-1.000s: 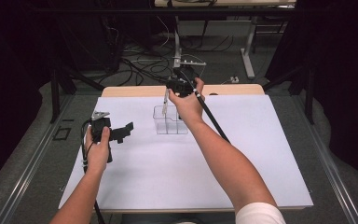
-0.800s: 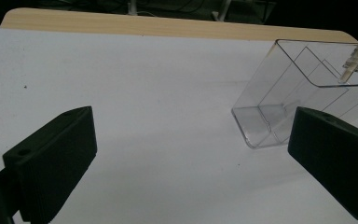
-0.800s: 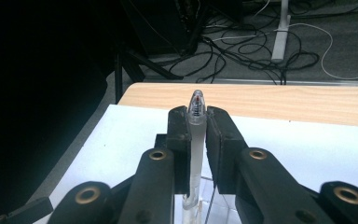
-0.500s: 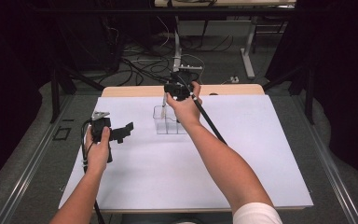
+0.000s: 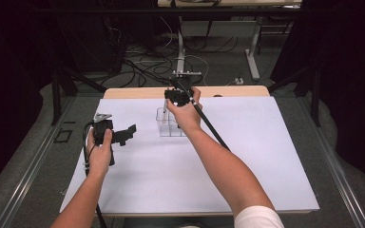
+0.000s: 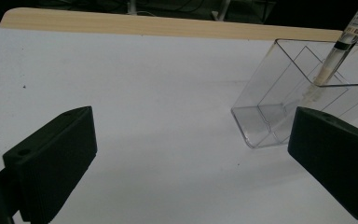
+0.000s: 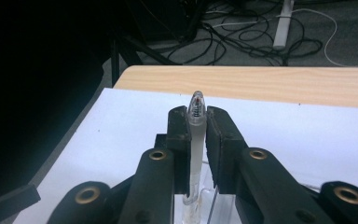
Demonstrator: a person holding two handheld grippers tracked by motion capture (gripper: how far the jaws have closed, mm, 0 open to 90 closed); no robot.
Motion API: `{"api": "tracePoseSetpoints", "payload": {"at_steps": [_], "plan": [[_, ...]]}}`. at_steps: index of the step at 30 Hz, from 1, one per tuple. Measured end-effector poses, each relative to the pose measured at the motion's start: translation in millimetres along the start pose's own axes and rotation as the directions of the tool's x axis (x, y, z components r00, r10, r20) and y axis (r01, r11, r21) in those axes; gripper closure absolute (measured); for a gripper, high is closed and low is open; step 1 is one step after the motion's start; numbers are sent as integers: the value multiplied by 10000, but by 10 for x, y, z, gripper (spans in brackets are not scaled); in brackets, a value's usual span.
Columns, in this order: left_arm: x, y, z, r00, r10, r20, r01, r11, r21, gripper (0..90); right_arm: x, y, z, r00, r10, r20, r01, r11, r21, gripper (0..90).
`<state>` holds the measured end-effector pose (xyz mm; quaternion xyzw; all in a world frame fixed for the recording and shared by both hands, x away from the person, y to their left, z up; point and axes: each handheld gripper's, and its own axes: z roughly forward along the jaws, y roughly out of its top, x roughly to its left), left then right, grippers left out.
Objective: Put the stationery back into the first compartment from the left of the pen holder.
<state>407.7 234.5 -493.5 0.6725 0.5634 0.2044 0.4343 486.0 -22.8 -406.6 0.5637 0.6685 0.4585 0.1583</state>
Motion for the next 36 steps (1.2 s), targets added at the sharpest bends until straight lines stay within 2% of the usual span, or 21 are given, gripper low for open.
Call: {"api": "tracePoseSetpoints", "payload": {"at_steps": [10,13,22,25,36], "plan": [[-9,0,2,10000,-12,14,12,10000,47,9,-13,-34,25,9998,137,-123,-134,9996,247,801],[-9,-3,4,10000,1,0,-1,10000,45,9,-22,-40,33,9996,218,-174,-209,9987,462,793],[-14,-5,15,10000,24,1,-24,10000,45,9,-93,-32,-13,9982,374,-479,-344,9975,611,629],[-16,-6,16,10000,28,-11,-28,10000,48,9,-114,-21,-64,9976,336,-605,-314,9988,379,574],[-18,-8,20,10000,76,-51,-76,9999,135,9,-211,2,-255,9979,-418,-492,418,9991,-5,378]]}}
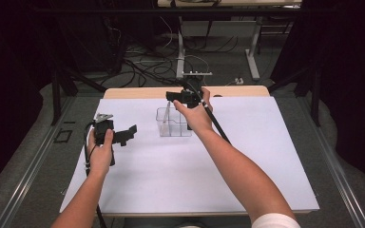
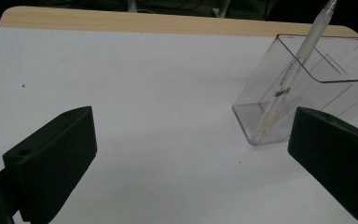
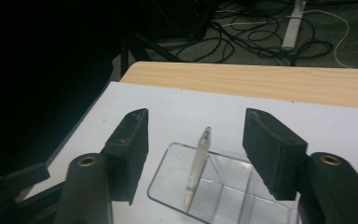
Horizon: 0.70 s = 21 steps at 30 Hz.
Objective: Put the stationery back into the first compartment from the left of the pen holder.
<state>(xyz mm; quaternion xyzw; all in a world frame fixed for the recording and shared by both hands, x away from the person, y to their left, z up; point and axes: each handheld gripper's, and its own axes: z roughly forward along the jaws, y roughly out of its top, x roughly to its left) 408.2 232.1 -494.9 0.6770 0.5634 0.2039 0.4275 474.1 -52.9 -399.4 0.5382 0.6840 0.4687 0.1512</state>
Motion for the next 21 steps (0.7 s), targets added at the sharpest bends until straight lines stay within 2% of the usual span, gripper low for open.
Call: {"api": "tracePoseSetpoints", "payload": {"at_steps": [6,12,21], "plan": [[-8,-5,7,10000,11,-14,-11,10000,-2,9,-108,-27,-108,9996,-134,250,135,9999,-29,282],[-5,-7,9,10000,29,-42,-29,10000,14,9,-226,-71,-231,9966,-506,651,517,9986,-141,195],[-2,-7,6,10000,17,-57,-17,10000,-2,9,-465,-228,-402,9909,-880,1023,892,9960,-77,153]]}}
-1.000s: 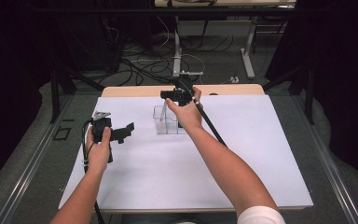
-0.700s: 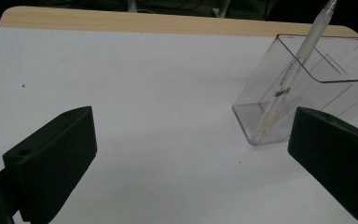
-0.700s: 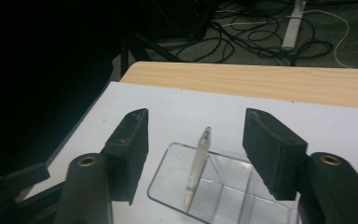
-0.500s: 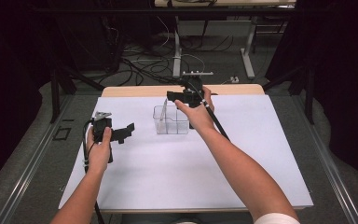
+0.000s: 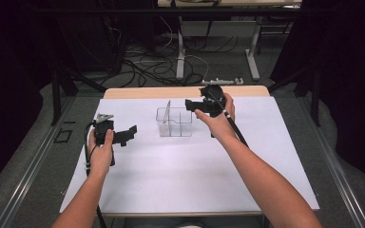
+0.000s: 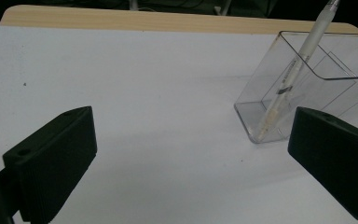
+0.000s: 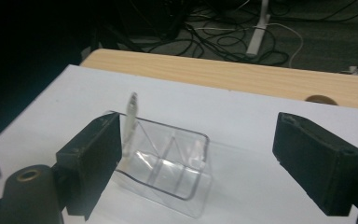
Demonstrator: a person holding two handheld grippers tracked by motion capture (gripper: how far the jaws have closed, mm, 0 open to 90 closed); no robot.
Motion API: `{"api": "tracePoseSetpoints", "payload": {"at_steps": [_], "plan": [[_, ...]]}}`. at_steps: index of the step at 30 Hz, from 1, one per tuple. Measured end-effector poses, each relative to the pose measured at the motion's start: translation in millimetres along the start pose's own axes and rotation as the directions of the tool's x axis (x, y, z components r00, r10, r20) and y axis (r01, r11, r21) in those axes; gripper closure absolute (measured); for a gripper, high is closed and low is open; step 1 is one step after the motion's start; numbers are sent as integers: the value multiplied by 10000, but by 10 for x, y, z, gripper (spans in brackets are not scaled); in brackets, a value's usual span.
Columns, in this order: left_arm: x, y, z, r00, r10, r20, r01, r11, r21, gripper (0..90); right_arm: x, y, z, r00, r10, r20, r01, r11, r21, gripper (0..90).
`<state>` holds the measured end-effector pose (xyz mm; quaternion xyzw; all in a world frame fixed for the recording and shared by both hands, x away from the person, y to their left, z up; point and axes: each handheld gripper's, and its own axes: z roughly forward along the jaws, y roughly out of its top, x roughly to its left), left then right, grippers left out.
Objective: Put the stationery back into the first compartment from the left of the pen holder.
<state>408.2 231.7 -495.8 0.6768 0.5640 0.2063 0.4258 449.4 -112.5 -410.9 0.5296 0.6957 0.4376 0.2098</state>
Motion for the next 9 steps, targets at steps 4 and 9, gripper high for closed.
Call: {"api": "tracePoseSetpoints", "payload": {"at_steps": [4,9], "plan": [[7,-3,-1,10000,78,6,-78,10000,43,9,-108,-126,-66,9977,-471,485,465,9988,136,149],[2,-1,-9,9998,195,62,-195,9998,25,6,-259,-317,-142,9968,-467,652,447,9985,324,90]]}}
